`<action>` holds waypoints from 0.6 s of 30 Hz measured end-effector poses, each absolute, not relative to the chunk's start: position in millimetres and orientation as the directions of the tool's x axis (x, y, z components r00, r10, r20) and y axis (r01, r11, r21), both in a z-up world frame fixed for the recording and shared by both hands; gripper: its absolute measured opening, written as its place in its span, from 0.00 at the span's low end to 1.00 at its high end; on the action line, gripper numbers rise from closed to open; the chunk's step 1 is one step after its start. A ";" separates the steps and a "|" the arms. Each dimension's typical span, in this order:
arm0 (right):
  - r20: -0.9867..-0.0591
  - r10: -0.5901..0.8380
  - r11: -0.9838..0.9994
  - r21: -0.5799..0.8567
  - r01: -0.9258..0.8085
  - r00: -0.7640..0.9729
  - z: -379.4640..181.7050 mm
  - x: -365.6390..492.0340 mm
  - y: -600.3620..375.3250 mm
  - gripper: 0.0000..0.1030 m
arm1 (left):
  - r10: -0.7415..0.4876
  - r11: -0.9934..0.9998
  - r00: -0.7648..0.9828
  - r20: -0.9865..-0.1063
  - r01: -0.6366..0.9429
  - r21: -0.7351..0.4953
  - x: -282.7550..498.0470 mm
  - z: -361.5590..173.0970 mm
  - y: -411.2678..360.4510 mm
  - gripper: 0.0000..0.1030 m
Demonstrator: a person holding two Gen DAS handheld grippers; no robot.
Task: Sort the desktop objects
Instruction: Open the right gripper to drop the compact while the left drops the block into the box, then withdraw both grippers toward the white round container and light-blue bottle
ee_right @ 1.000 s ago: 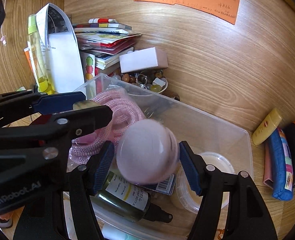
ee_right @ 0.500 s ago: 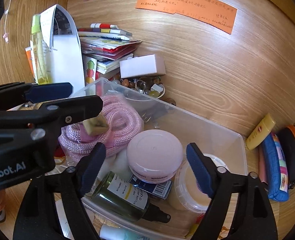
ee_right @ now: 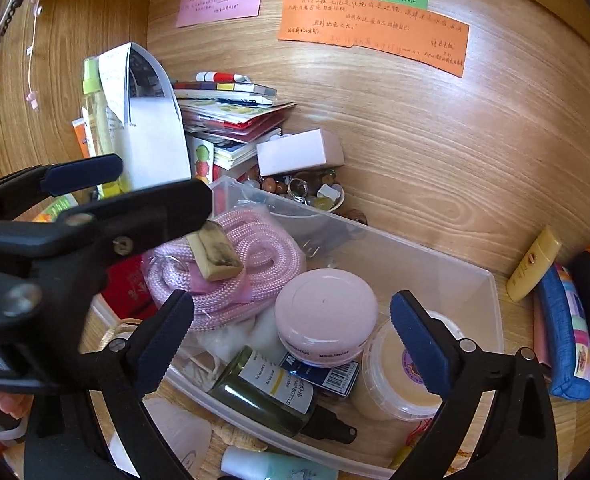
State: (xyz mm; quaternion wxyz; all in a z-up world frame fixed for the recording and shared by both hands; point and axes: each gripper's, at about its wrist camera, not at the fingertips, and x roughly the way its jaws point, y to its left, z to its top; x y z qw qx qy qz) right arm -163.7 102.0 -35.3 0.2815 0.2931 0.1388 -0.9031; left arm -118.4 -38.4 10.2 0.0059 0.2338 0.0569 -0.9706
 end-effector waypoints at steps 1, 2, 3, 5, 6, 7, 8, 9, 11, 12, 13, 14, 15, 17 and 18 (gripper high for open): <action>-0.608 -0.437 -0.801 -0.074 0.595 -0.663 -34.6 -163.8 102.3 0.99 | 0.008 -0.993 -0.894 -0.447 0.044 -0.107 -117.0 11.7 -39.4 0.95; -0.609 -0.441 -0.800 -0.068 0.597 -0.659 -34.3 -163.7 102.0 0.99 | 0.004 -0.993 -0.898 -0.440 0.048 -0.108 -115.7 13.2 -40.6 0.95; -0.611 -0.439 -0.799 -0.070 0.597 -0.659 -34.0 -162.5 101.6 0.99 | 0.000 -0.993 -0.900 -0.437 0.052 -0.107 -114.6 14.6 -41.6 0.95; -0.609 -0.431 -0.798 -0.088 0.596 -0.666 -33.0 -160.1 101.0 0.99 | 0.006 -0.992 -0.904 -0.428 0.050 -0.119 -112.3 17.3 -44.4 0.96; -0.609 -0.423 -0.802 -0.094 0.590 -0.671 -31.9 -159.0 101.9 0.99 | 0.007 -0.991 -0.904 -0.428 0.052 -0.127 -110.6 18.5 -45.6 0.96; -0.605 -0.409 -0.811 -0.102 0.576 -0.683 -30.3 -158.4 103.7 0.99 | 0.003 -0.990 -0.905 -0.425 0.056 -0.128 -109.0 19.4 -45.7 0.96; -0.595 -0.388 -0.826 -0.115 0.553 -0.703 -28.2 -157.6 106.4 0.99 | -0.001 -0.990 -0.908 -0.420 0.060 -0.127 -106.2 20.3 -45.2 0.96; -0.586 -0.369 -0.836 -0.130 0.533 -0.722 -25.5 -156.0 109.4 0.99 | -0.003 -0.990 -0.907 -0.421 0.061 -0.126 -104.7 20.7 -44.6 0.96; -0.585 -0.352 -0.847 -0.133 0.515 -0.731 -19.2 -153.5 118.7 0.99 | -0.009 -0.991 -0.903 -0.430 0.065 -0.115 -99.9 22.2 -41.4 0.97; -0.584 -0.349 -0.854 -0.123 0.505 -0.733 -15.8 -152.1 124.7 0.99 | -0.011 -0.992 -0.903 -0.431 0.063 -0.106 -96.2 23.2 -39.4 0.97; -0.582 -0.343 -0.862 -0.118 0.494 -0.738 -12.7 -150.2 130.9 0.99 | -0.013 -0.994 -0.903 -0.430 0.058 -0.093 -92.6 24.1 -37.0 0.97; -0.578 -0.336 -0.868 -0.118 0.483 -0.744 -10.1 -148.6 136.1 0.99 | -0.019 -0.996 -0.905 -0.425 0.055 -0.072 -86.7 25.5 -32.8 0.97; -0.567 -0.324 -0.877 -0.119 0.465 -0.757 -6.9 -144.6 144.0 1.00 | -0.023 -0.997 -0.907 -0.420 0.052 -0.057 -82.1 26.3 -29.9 0.97; -0.562 -0.313 -0.884 -0.124 0.452 -0.766 -3.9 -138.5 154.3 1.00 | -0.022 -0.999 -0.913 -0.408 0.040 -0.035 -70.9 28.0 -24.1 0.98; -0.561 -0.311 -0.885 -0.123 0.448 -0.767 -3.0 -134.1 161.1 1.00 | -0.018 -0.999 -0.915 -0.403 0.032 -0.030 -64.6 28.4 -21.2 0.99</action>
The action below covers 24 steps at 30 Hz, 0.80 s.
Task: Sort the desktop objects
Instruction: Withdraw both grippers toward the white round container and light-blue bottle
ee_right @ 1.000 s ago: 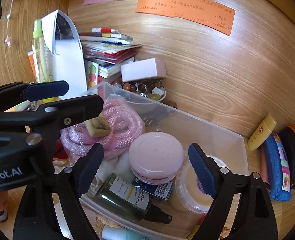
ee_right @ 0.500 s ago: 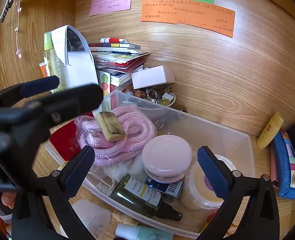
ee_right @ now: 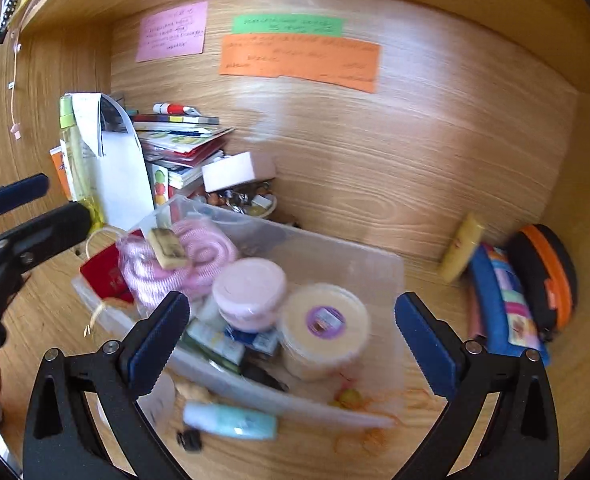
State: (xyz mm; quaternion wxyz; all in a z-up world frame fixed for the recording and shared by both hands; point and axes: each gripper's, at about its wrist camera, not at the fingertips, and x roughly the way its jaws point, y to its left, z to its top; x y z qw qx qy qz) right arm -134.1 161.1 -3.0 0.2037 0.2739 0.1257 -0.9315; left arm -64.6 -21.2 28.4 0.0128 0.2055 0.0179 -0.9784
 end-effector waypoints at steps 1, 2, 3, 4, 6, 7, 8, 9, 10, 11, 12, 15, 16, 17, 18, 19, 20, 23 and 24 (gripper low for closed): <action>-0.561 -0.309 -0.887 -0.121 0.445 -0.768 -2.9 -130.0 165.9 1.00 | -0.011 -0.999 -0.917 -0.399 0.023 -0.026 -58.4 28.2 -18.0 0.99; -0.557 -0.307 -0.889 -0.121 0.441 -0.772 -3.7 -125.1 171.9 1.00 | -0.008 -1.000 -0.916 -0.400 0.018 -0.019 -53.6 27.6 -15.0 0.99; -0.554 -0.306 -0.889 -0.123 0.440 -0.774 -5.1 -122.5 175.1 1.00 | -0.007 -1.000 -0.915 -0.403 0.014 -0.014 -50.3 27.0 -12.9 0.99; -0.554 -0.303 -0.890 -0.128 0.439 -0.775 -7.2 -118.9 178.9 1.00 | 0.000 -1.000 -0.913 -0.408 0.004 -0.008 -46.0 25.1 -9.8 0.99; -0.561 -0.301 -0.890 -0.125 0.439 -0.771 -12.4 -113.6 185.8 1.00 | 0.003 -1.000 -0.906 -0.424 -0.007 0.009 -40.5 19.9 -4.4 0.99; -0.564 -0.306 -0.890 -0.115 0.440 -0.767 -15.4 -110.5 190.1 1.00 | 0.003 -1.000 -0.901 -0.435 -0.013 0.020 -37.3 15.7 -1.7 0.99; -0.567 -0.315 -0.890 -0.101 0.444 -0.761 -18.7 -107.1 194.6 1.00 | 0.001 -0.999 -0.894 -0.448 -0.017 0.032 -34.6 10.8 0.6 0.99; -0.571 -0.320 -0.890 -0.092 0.446 -0.756 -21.1 -105.4 197.3 1.00 | -0.002 -0.999 -0.889 -0.458 -0.019 0.041 -32.7 6.6 2.0 0.99; -0.575 -0.326 -0.890 -0.082 0.449 -0.750 -23.5 -103.4 199.7 1.00 | -0.007 -0.998 -0.883 -0.470 -0.019 0.052 -31.6 1.5 3.7 0.99; -0.582 -0.339 -0.887 -0.065 0.458 -0.739 -26.5 -101.0 202.9 1.00 | -0.013 -0.998 -0.873 -0.487 -0.019 0.061 -29.6 -4.9 4.9 0.99; -0.586 -0.349 -0.884 -0.055 0.465 -0.732 -28.4 -99.8 204.7 1.00 | -0.014 -0.998 -0.868 -0.497 -0.020 0.064 -27.8 -9.2 5.6 0.99; -0.594 -0.369 -0.872 -0.045 0.488 -0.715 -37.5 -94.3 206.8 1.00 | -0.018 -0.998 -0.845 -0.534 -0.021 0.067 -26.1 -23.3 6.7 0.99; -0.593 -0.379 -0.866 -0.043 0.498 -0.710 -40.8 -93.7 206.5 1.00 | -0.018 -0.998 -0.840 -0.542 -0.020 0.064 -25.9 -26.5 6.7 0.99; -0.597 -0.392 -0.862 -0.029 0.507 -0.700 -45.9 -95.2 206.9 1.00 | -0.012 -0.998 -0.832 -0.555 -0.023 0.057 -27.0 -29.8 7.1 0.99; -0.610 -0.392 -0.863 -0.015 0.505 -0.689 -49.9 -97.6 207.0 1.00 | -0.005 -0.998 -0.821 -0.571 -0.027 0.047 -28.9 -33.1 8.0 0.99; -0.632 -0.390 -0.864 0.000 0.503 -0.670 -53.5 -101.8 207.1 1.00 | 0.002 -0.999 -0.812 -0.584 -0.031 0.040 -31.1 -36.1 9.0 0.99; -0.645 -0.397 -0.861 0.015 0.508 -0.654 -55.3 -104.3 207.6 0.99 | 0.006 -0.999 -0.806 -0.592 -0.034 0.037 -32.7 -38.6 9.6 0.99; -0.654 -0.426 -0.850 0.052 0.525 -0.625 -58.5 -105.0 210.3 0.99 | 0.010 -0.999 -0.793 -0.609 -0.039 0.035 -37.8 -45.0 11.6 0.99; -0.658 -0.426 -0.846 0.047 0.530 -0.621 -59.9 -104.1 209.4 0.99 | 0.015 -0.999 -0.790 -0.613 -0.043 0.031 -39.3 -46.8 12.2 0.99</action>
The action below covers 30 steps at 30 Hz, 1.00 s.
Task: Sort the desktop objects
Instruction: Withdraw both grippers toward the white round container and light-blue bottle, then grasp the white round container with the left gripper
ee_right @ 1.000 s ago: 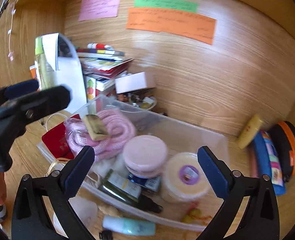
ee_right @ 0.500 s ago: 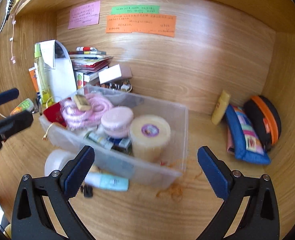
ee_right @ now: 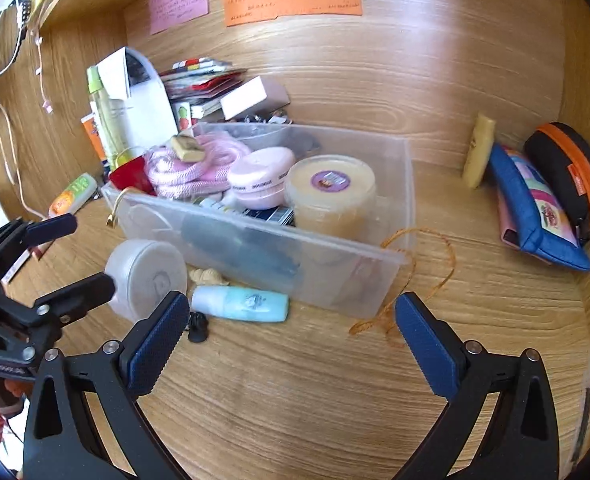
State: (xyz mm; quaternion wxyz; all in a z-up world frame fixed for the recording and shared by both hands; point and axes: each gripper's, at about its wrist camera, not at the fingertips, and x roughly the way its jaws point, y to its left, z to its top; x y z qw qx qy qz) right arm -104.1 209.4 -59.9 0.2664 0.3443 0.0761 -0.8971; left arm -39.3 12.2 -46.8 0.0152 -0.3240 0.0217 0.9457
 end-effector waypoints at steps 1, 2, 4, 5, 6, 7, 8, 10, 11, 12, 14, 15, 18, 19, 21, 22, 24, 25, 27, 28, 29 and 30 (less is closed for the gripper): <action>-0.664 -0.422 -0.844 0.039 0.535 -0.618 -61.6 -103.0 207.7 0.99 | 0.024 -0.998 -0.785 -0.619 -0.050 0.024 -40.9 -48.5 12.9 0.99; -0.669 -0.418 -0.842 0.032 0.538 -0.615 -63.1 -102.3 205.7 0.99 | 0.031 -0.998 -0.780 -0.625 -0.054 0.018 -42.3 -50.0 13.9 0.99; -0.681 -0.404 -0.836 0.005 0.548 -0.611 -66.4 -100.2 200.7 0.98 | 0.050 -0.998 -0.772 -0.634 -0.069 0.005 -44.8 -52.5 16.5 0.99; -0.684 -0.391 -0.839 -0.011 0.545 -0.616 -67.7 -99.8 199.3 0.97 | 0.051 -0.998 -0.772 -0.634 -0.067 0.003 -45.3 -53.0 17.4 0.99; -0.689 -0.375 -0.842 -0.027 0.539 -0.620 -69.8 -99.9 197.9 0.97 | 0.047 -0.998 -0.772 -0.634 -0.063 0.004 -46.3 -53.4 18.2 0.99; -0.695 -0.369 -0.843 -0.028 0.537 -0.617 -70.9 -101.5 197.7 0.97 | 0.046 -0.998 -0.770 -0.636 -0.065 0.007 -47.4 -53.4 18.9 0.99; -0.702 -0.368 -0.844 -0.023 0.536 -0.610 -72.0 -103.3 198.0 0.97 | 0.052 -0.997 -0.766 -0.641 -0.072 0.006 -49.3 -53.7 19.4 0.99; -0.712 -0.368 -0.846 -0.010 0.533 -0.598 -73.2 -106.8 199.8 0.97 | 0.061 -0.997 -0.754 -0.654 -0.077 -0.004 -53.7 -54.6 19.2 0.99; -0.714 -0.365 -0.849 -0.009 0.529 -0.598 -73.2 -107.8 201.0 0.97 | 0.068 -0.997 -0.746 -0.663 -0.081 -0.012 -56.4 -56.0 18.8 0.99; -0.712 -0.360 -0.853 -0.011 0.522 -0.603 -72.7 -108.0 202.5 0.97 | 0.073 -0.996 -0.740 -0.668 -0.084 -0.017 -58.1 -57.3 18.4 0.99; -0.707 -0.355 -0.859 -0.011 0.511 -0.611 -71.4 -108.4 205.2 0.97 | 0.087 -0.996 -0.726 -0.682 -0.087 -0.034 -62.1 -60.6 17.2 0.99; -0.706 -0.357 -0.862 -0.004 0.507 -0.611 -70.8 -109.2 207.2 0.97 | 0.092 -0.995 -0.721 -0.687 -0.091 -0.038 -63.9 -62.0 16.5 0.98; -0.709 -0.368 -0.863 0.020 0.505 -0.602 -70.1 -111.6 210.9 0.97 | 0.099 -0.994 -0.707 -0.700 -0.100 -0.040 -67.7 -65.5 16.8 0.84; -0.709 -0.374 -0.861 0.026 0.508 -0.598 -70.1 -111.8 210.8 0.97 | 0.109 -0.993 -0.699 -0.707 -0.108 -0.045 -68.7 -67.0 17.0 0.80; -0.708 -0.388 -0.852 0.032 0.523 -0.590 -70.0 -110.8 209.5 0.95 | 0.113 -0.993 -0.694 -0.711 -0.110 -0.051 -68.8 -70.0 16.7 0.79; -0.708 -0.400 -0.843 0.034 0.537 -0.583 -70.1 -109.8 207.9 0.92 | 0.113 -0.993 -0.693 -0.712 -0.109 -0.052 -68.5 -71.1 15.9 0.78; -0.716 -0.418 -0.826 0.043 0.562 -0.559 -71.8 -109.2 204.4 0.77 | 0.127 -0.991 -0.688 -0.714 -0.112 -0.069 -68.5 -73.1 12.8 0.72; -0.721 -0.422 -0.820 0.045 0.571 -0.549 -73.2 -108.9 202.8 0.74 | 0.147 -0.989 -0.680 -0.718 -0.118 -0.091 -69.7 -73.9 10.7 0.66; -0.727 -0.433 -0.807 0.050 0.588 -0.533 -75.1 -107.8 200.1 0.66 | 0.171 -0.985 -0.663 -0.729 -0.129 -0.114 -74.1 -76.0 8.3 0.60; -0.727 -0.443 -0.798 0.053 0.600 -0.525 -75.4 -106.3 198.9 0.65 | 0.174 -0.985 -0.657 -0.733 -0.128 -0.119 -76.0 -77.1 7.5 0.58; -0.727 -0.451 -0.791 0.056 0.609 -0.519 -75.7 -104.5 198.0 0.64 | 0.184 -0.983 -0.652 -0.736 -0.133 -0.128 -77.7 -78.0 6.9 0.57; -0.726 -0.461 -0.781 0.058 0.622 -0.511 -75.8 -102.5 196.5 0.64 | 0.192 -0.981 -0.649 -0.736 -0.135 -0.137 -78.5 -78.4 6.4 0.55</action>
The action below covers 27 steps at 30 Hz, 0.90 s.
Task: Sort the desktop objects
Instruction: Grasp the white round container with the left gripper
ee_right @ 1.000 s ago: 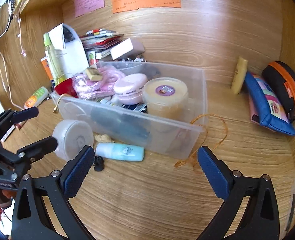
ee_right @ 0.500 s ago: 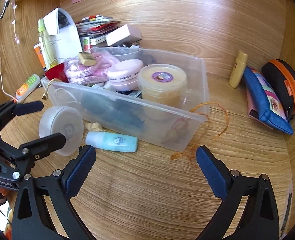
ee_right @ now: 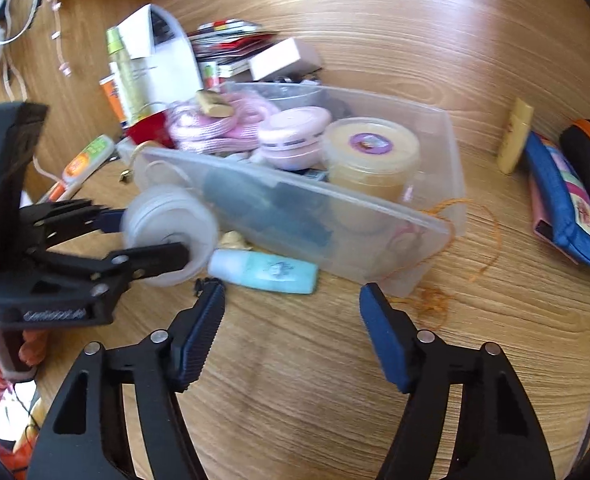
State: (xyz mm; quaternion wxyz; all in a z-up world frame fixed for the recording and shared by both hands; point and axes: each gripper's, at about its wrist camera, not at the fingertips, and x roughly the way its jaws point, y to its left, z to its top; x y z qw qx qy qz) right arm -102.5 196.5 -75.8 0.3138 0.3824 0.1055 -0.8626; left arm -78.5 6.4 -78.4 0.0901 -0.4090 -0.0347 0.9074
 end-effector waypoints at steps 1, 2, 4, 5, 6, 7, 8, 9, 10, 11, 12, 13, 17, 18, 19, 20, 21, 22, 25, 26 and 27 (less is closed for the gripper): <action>-0.724 -0.470 -0.770 0.056 0.636 -0.505 -76.0 -99.5 194.8 0.63 | 0.199 -0.980 -0.648 -0.735 -0.137 -0.145 -79.4 -78.6 5.7 0.54; -0.722 -0.475 -0.760 0.048 0.648 -0.503 -76.3 -96.3 192.2 0.61 | 0.205 -0.979 -0.649 -0.733 -0.137 -0.152 -80.0 -78.6 5.0 0.54; -0.724 -0.482 -0.736 0.029 0.677 -0.494 -78.9 -90.1 185.2 0.56 | 0.208 -0.978 -0.652 -0.729 -0.137 -0.157 -81.3 -78.5 5.5 0.54; -0.729 -0.480 -0.728 0.020 0.686 -0.488 -80.8 -88.2 181.9 0.52 | 0.207 -0.978 -0.654 -0.728 -0.137 -0.156 -82.1 -78.6 6.3 0.54; -0.739 -0.472 -0.720 0.009 0.694 -0.480 -84.0 -87.3 177.0 0.50 | 0.203 -0.979 -0.656 -0.727 -0.136 -0.150 -83.2 -78.8 7.6 0.54; -0.748 -0.462 -0.717 -0.002 0.697 -0.477 -86.8 -86.5 173.4 0.49 | 0.199 -0.980 -0.656 -0.728 -0.137 -0.145 -84.3 -79.1 9.2 0.52; -0.757 -0.451 -0.715 -0.011 0.699 -0.474 -89.7 -86.0 169.7 0.45 | 0.205 -0.979 -0.654 -0.728 -0.141 -0.149 -85.3 -79.2 9.6 0.50; -0.765 -0.440 -0.713 -0.019 0.701 -0.470 -92.3 -85.9 165.9 0.39 | 0.212 -0.977 -0.653 -0.727 -0.144 -0.156 -86.8 -79.4 9.6 0.48; -0.771 -0.438 -0.710 -0.019 0.704 -0.463 -93.9 -85.9 163.1 0.38 | 0.216 -0.976 -0.652 -0.727 -0.146 -0.159 -87.7 -79.5 9.8 0.46; -0.774 -0.438 -0.708 -0.017 0.706 -0.458 -94.8 -86.2 161.7 0.38 | 0.221 -0.975 -0.651 -0.726 -0.149 -0.163 -88.0 -79.3 9.7 0.45; -0.777 -0.435 -0.707 -0.019 0.707 -0.455 -95.6 -85.7 159.2 0.38 | 0.223 -0.975 -0.652 -0.725 -0.150 -0.165 -87.8 -79.0 9.6 0.44; -0.779 -0.434 -0.704 -0.020 0.710 -0.453 -96.5 -85.2 157.4 0.38 | 0.222 -0.975 -0.653 -0.724 -0.148 -0.166 -87.8 -78.9 9.3 0.44; -0.781 -0.435 -0.697 -0.023 0.716 -0.448 -99.1 -83.2 149.8 0.37 | 0.231 -0.973 -0.653 -0.721 -0.156 -0.171 -88.0 -78.8 8.1 0.39; -0.780 -0.435 -0.698 -0.024 0.716 -0.450 -99.9 -83.1 147.8 0.34 | 0.233 -0.972 -0.654 -0.720 -0.160 -0.169 -87.8 -78.3 8.4 0.35; -0.782 -0.433 -0.696 -0.025 0.717 -0.448 -101.1 -82.8 146.1 0.31 | 0.236 -0.972 -0.655 -0.718 -0.164 -0.170 -87.5 -78.1 8.7 0.30; -0.785 -0.431 -0.695 -0.025 0.718 -0.445 -102.6 -82.6 144.4 0.25 | 0.235 -0.972 -0.656 -0.717 -0.164 -0.168 -87.1 -78.0 8.6 0.30; -0.786 -0.437 -0.691 -0.018 0.723 -0.438 -103.0 -82.6 143.5 0.21 | 0.235 -0.972 -0.658 -0.715 -0.160 -0.172 -86.8 -77.8 7.3 0.30; -0.785 -0.441 -0.691 -0.013 0.723 -0.436 -100.3 -82.6 141.8 0.20 | 0.238 -0.971 -0.660 -0.713 -0.157 -0.179 -86.5 -77.7 5.7 0.30; -0.785 -0.448 -0.693 0.002 0.721 -0.428 -94.1 -83.6 139.1 0.16 | 0.231 -0.973 -0.668 -0.707 -0.146 -0.180 -85.0 -77.1 3.9 0.29; -0.785 -0.449 -0.695 0.007 0.719 -0.427 -91.8 -84.1 138.8 0.16 | 0.230 -0.973 -0.674 -0.702 -0.144 -0.180 -83.8 -76.2 2.8 0.28; -0.782 -0.453 -0.700 0.013 0.714 -0.429 -88.9 -84.6 139.3 0.16 | 0.225 -0.974 -0.680 -0.697 -0.138 -0.180 -82.6 -75.2 2.0 0.28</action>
